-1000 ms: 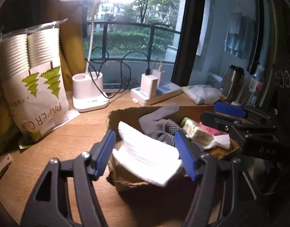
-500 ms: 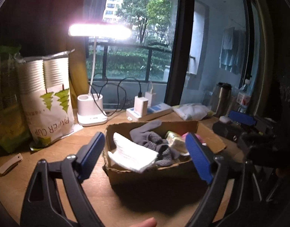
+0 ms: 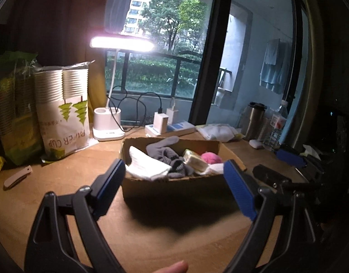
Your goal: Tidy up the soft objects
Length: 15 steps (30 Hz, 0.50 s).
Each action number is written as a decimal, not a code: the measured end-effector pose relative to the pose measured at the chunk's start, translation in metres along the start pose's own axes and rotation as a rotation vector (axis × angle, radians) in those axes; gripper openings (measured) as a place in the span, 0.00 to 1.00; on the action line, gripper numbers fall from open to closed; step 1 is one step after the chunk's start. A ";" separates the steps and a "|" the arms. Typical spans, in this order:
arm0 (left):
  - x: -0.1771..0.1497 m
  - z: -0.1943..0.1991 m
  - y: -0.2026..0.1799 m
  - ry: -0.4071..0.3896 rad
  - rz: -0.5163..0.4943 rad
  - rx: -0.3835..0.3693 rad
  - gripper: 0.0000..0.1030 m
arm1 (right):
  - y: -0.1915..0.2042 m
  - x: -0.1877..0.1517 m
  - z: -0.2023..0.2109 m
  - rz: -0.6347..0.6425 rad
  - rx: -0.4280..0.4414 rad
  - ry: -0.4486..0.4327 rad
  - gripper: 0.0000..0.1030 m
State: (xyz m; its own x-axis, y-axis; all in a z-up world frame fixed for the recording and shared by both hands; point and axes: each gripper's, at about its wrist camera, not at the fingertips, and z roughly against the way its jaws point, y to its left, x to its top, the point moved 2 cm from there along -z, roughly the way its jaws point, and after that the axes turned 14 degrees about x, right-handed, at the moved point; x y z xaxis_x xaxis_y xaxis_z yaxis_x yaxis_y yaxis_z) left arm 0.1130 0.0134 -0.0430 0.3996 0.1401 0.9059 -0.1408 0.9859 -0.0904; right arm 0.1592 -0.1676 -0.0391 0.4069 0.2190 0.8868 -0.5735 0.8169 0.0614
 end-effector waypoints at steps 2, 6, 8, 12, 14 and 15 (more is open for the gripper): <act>0.000 0.010 -0.004 0.002 -0.019 0.004 0.87 | 0.001 0.001 0.013 -0.005 -0.004 -0.016 0.86; 0.005 0.027 -0.008 -0.006 -0.031 0.007 0.87 | 0.006 0.006 0.039 0.001 -0.016 -0.047 0.86; 0.009 0.038 -0.010 -0.025 -0.039 0.011 0.87 | 0.006 0.010 0.050 -0.003 -0.022 -0.065 0.86; 0.018 0.056 -0.011 -0.064 -0.049 0.020 0.87 | 0.008 0.017 0.071 -0.011 -0.042 -0.100 0.86; 0.025 0.065 -0.011 -0.084 -0.046 0.025 0.88 | 0.009 0.020 0.080 -0.011 -0.052 -0.114 0.86; 0.027 0.069 -0.011 -0.092 -0.049 0.028 0.93 | 0.010 0.022 0.085 -0.010 -0.056 -0.122 0.86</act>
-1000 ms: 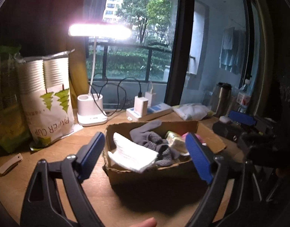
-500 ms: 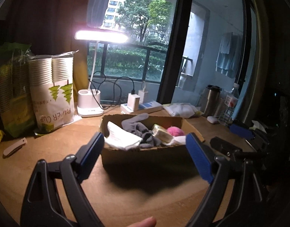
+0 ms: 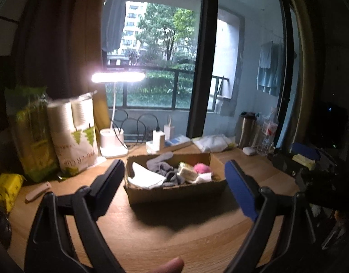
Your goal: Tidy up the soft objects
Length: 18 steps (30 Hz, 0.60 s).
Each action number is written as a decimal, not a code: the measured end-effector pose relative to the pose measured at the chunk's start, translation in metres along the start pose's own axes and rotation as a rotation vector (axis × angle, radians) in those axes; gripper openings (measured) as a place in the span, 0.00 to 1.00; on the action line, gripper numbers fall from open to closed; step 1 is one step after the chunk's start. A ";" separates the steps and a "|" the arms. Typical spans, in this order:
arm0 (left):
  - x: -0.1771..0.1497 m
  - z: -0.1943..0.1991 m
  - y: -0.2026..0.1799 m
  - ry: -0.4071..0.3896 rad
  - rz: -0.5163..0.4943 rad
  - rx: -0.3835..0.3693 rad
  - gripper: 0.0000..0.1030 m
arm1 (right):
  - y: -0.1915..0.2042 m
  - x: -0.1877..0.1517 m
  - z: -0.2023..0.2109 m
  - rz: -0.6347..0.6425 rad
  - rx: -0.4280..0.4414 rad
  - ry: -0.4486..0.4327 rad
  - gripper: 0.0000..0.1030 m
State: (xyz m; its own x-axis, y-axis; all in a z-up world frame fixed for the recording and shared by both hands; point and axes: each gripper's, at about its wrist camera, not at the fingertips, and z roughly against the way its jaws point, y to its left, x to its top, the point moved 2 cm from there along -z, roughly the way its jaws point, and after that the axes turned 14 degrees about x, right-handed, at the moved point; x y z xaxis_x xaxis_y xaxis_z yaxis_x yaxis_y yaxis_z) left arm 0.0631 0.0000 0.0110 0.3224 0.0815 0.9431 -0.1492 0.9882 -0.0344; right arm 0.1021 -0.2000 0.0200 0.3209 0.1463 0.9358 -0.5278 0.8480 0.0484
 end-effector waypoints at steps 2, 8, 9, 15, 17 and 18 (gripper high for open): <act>0.006 0.007 0.000 -0.016 -0.009 0.004 0.96 | -0.001 0.005 0.008 -0.004 -0.009 -0.019 0.86; 0.022 0.026 -0.004 -0.056 -0.025 0.023 0.96 | 0.000 0.019 0.031 -0.003 -0.027 -0.071 0.86; 0.025 0.029 -0.003 -0.062 -0.023 0.029 0.96 | 0.001 0.021 0.035 -0.002 -0.029 -0.078 0.86; 0.033 0.042 -0.006 -0.094 -0.033 0.031 0.97 | 0.001 0.032 0.051 0.004 -0.044 -0.109 0.86; 0.035 0.044 -0.006 -0.097 -0.031 0.030 0.97 | 0.002 0.035 0.054 0.011 -0.051 -0.116 0.86; 0.037 0.046 -0.006 -0.103 -0.030 0.032 0.97 | 0.002 0.036 0.055 0.012 -0.053 -0.120 0.86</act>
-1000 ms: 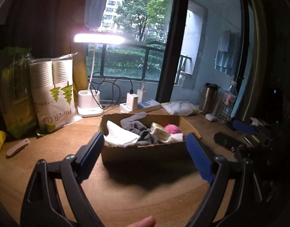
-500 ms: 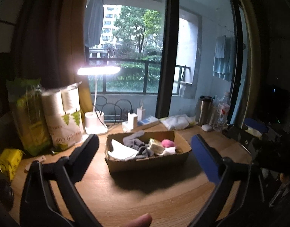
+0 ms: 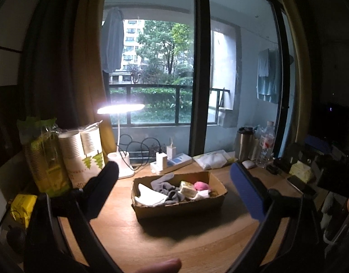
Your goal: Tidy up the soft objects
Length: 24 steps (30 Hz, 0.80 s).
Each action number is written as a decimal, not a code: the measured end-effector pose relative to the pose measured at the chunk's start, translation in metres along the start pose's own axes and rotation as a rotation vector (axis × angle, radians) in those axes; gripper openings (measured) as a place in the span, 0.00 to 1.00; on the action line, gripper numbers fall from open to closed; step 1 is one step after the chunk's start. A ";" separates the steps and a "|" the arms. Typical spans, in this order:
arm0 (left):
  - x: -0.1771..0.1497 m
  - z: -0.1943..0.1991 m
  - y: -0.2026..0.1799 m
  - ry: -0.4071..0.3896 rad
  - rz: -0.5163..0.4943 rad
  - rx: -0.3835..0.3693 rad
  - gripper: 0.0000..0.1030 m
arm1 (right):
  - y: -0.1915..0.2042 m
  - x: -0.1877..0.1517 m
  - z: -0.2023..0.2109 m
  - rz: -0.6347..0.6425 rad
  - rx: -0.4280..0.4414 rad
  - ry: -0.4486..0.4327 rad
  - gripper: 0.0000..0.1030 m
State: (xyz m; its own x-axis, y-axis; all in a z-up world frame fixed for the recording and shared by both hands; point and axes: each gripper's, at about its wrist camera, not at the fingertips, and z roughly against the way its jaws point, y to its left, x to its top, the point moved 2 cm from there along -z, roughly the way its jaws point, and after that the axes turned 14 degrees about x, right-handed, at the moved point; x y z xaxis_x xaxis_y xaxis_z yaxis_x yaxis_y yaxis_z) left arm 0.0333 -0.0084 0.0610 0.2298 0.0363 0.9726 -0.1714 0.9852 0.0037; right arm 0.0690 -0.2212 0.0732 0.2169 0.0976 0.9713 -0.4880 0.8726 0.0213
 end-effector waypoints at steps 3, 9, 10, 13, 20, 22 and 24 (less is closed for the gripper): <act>0.003 0.001 0.002 -0.007 0.004 0.004 0.97 | -0.001 0.002 0.002 -0.005 -0.006 -0.007 0.86; 0.004 0.001 0.003 -0.013 0.006 0.010 0.97 | -0.002 0.003 0.003 -0.021 -0.013 -0.018 0.96; 0.004 0.001 0.004 -0.012 0.007 0.015 0.97 | -0.003 0.003 0.003 -0.021 -0.013 -0.021 0.96; 0.003 -0.001 0.005 -0.006 0.007 0.025 0.99 | -0.003 0.003 0.003 -0.022 -0.015 -0.021 0.97; 0.003 -0.002 0.005 -0.004 0.010 0.031 0.99 | -0.002 0.002 0.000 -0.018 -0.013 -0.011 0.97; 0.003 -0.002 0.005 -0.003 0.011 0.030 0.99 | -0.002 0.002 0.000 -0.018 -0.014 -0.009 0.97; 0.003 -0.002 0.005 -0.002 0.010 0.029 0.99 | -0.003 0.002 0.001 -0.019 -0.017 -0.010 0.97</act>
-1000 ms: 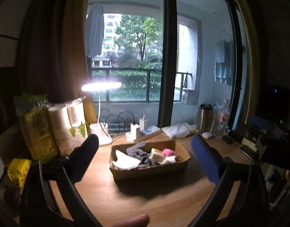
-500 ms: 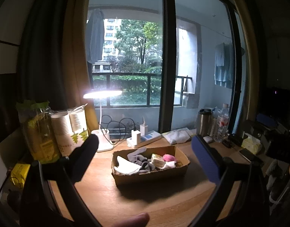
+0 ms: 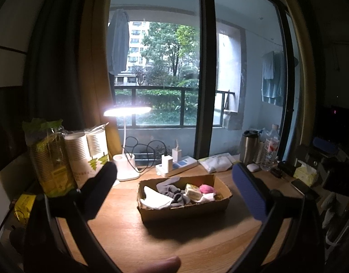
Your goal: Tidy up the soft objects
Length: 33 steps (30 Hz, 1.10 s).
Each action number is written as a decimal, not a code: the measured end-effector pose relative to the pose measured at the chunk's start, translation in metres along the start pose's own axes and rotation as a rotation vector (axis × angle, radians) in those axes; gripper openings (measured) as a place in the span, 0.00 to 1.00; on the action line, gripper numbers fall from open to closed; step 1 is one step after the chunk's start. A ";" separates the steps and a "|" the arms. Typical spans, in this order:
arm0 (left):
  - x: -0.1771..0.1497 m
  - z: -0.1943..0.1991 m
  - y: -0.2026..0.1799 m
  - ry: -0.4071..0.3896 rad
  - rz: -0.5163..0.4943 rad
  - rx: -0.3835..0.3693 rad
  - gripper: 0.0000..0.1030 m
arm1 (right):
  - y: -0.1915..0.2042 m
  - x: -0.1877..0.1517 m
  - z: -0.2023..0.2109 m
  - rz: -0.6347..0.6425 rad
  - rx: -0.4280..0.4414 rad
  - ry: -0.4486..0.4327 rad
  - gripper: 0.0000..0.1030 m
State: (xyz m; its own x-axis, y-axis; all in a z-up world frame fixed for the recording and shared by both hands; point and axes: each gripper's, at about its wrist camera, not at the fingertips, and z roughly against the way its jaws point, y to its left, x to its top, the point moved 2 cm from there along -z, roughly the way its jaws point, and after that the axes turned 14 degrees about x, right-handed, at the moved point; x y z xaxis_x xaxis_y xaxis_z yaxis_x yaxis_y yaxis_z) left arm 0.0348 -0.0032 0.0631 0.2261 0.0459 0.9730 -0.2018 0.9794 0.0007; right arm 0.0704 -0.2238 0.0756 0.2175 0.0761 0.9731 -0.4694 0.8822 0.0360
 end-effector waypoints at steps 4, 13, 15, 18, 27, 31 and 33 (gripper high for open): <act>0.000 0.001 -0.001 0.005 -0.003 -0.007 0.99 | -0.002 0.000 0.000 -0.004 -0.006 0.003 0.97; 0.000 -0.001 -0.001 0.012 -0.001 -0.020 0.99 | -0.002 -0.001 -0.001 -0.006 -0.005 0.009 0.97; -0.001 -0.001 -0.002 0.014 -0.006 -0.023 0.99 | -0.002 -0.002 -0.001 -0.005 -0.007 0.012 0.97; -0.002 -0.002 -0.002 0.021 -0.005 -0.030 0.99 | -0.002 -0.002 -0.002 -0.007 -0.009 0.015 0.97; -0.003 -0.002 -0.002 0.021 -0.007 -0.033 0.99 | -0.002 -0.003 -0.002 -0.007 -0.009 0.015 0.97; -0.004 -0.002 -0.002 0.018 -0.006 -0.034 0.99 | -0.002 -0.003 -0.002 -0.007 -0.009 0.014 0.97; -0.004 -0.002 -0.002 0.015 -0.005 -0.033 0.99 | -0.002 -0.003 -0.002 -0.007 -0.010 0.015 0.97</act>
State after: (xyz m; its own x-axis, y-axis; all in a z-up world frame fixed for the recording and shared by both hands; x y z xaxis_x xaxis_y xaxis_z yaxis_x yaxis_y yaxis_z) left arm 0.0360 -0.0053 0.0590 0.2412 0.0434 0.9695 -0.1694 0.9855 -0.0019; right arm 0.0730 -0.2249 0.0722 0.2336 0.0769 0.9693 -0.4593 0.8874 0.0403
